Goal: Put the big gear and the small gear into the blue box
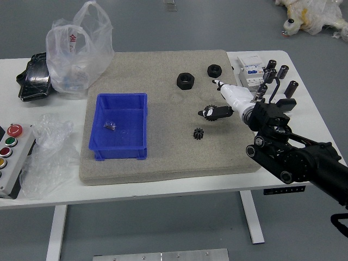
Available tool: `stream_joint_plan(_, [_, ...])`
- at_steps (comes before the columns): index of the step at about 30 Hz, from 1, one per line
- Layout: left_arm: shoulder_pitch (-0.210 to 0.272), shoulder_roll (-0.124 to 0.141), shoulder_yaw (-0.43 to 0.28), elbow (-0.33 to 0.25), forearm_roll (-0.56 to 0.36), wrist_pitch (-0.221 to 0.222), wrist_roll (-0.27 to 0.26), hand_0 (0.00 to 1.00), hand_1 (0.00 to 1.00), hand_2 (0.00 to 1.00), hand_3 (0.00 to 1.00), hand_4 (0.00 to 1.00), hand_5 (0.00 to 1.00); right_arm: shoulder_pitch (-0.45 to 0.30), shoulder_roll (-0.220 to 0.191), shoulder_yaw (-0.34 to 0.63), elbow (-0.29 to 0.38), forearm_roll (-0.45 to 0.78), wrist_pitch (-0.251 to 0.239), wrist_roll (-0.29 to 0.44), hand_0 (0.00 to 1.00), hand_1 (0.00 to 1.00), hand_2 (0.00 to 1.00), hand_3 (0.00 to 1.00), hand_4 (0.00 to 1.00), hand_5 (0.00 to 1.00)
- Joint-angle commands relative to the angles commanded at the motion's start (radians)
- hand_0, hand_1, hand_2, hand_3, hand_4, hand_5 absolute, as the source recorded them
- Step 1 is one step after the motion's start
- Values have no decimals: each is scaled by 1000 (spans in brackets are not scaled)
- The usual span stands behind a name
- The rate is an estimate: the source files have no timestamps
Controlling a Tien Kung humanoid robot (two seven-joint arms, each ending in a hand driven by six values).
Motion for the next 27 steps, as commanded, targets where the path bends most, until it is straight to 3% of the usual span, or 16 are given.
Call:
stream_joint_plan(10, [-1, 0, -2, -1, 6, -2, 2, 625, 465, 504, 641, 632, 285, 37, 23, -89, -100, 66, -33, 28, 724, 785, 826, 906, 980, 566])
stream_joint_plan(11, [-1, 0, -3, -1, 7, -2, 3, 625, 463, 504, 641, 631, 285, 40, 25, -99, -107, 73, -37, 31, 673, 715, 724, 784, 837, 371])
stream_joint_plan(16, [-2, 0, -5, -1, 10, -2, 4, 625, 463, 504, 641, 631, 285, 55, 40, -163, -152, 126, -67, 53, 673, 715, 724, 784, 837, 371])
stream_joint_plan(17, [-2, 0, -5, -1, 10, -2, 4, 625, 463, 504, 641, 631, 285, 57, 42, -172, -158, 134, -74, 56, 604, 616, 546, 618, 454, 72])
stream_joint_plan(22, [-2, -1, -5, -1, 11, -2, 5, 625, 463, 504, 641, 631, 285, 63, 53, -210, -185, 178, -125, 81, 604, 616, 546, 618, 454, 72])
stream_joint_plan(23, [-2, -1, -5, -1, 10, -2, 4, 626, 464, 504, 641, 631, 285, 63, 54, -213, -186, 183, -131, 83, 568, 562, 443, 533, 525, 2])
stream_joint_plan(27, [-2, -1, -4, -1, 9, -2, 4, 626, 464, 504, 641, 631, 285, 62, 54, -220, -187, 196, -152, 94, 568, 562, 443, 533, 525, 2])
